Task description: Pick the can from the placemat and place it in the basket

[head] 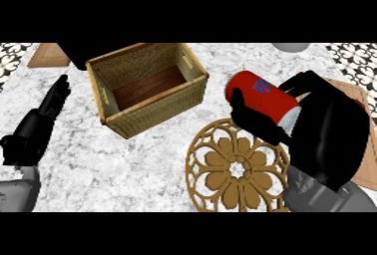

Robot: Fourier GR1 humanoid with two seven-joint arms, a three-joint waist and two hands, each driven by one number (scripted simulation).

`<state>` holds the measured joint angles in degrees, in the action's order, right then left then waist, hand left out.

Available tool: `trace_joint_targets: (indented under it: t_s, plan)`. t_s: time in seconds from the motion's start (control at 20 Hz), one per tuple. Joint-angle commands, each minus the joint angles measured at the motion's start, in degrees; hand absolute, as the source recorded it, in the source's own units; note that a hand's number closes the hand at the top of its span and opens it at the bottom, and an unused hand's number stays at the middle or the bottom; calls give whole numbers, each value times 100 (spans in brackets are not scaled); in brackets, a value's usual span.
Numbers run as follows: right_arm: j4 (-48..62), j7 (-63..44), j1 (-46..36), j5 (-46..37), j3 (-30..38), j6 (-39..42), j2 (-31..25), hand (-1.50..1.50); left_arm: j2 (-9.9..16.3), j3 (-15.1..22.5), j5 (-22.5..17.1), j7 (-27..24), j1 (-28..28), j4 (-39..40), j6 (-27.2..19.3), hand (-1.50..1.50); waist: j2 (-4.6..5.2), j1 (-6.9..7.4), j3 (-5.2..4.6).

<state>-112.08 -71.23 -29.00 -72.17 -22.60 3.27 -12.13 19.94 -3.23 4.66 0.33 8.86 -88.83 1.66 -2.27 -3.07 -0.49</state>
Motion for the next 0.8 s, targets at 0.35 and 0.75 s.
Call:
trace_joint_targets:
  t_s: [0.35,0.75]
  plan:
    - [844,-1399,-3174,-897,491,1015,1197,150,-146,345,87,-17,302,-9,158,0,177,576,4]
    - [2617,-1379,-4622,-110,1512,895,1208,150,-321,495,140,216,711,-15,100,0,240,759,19]
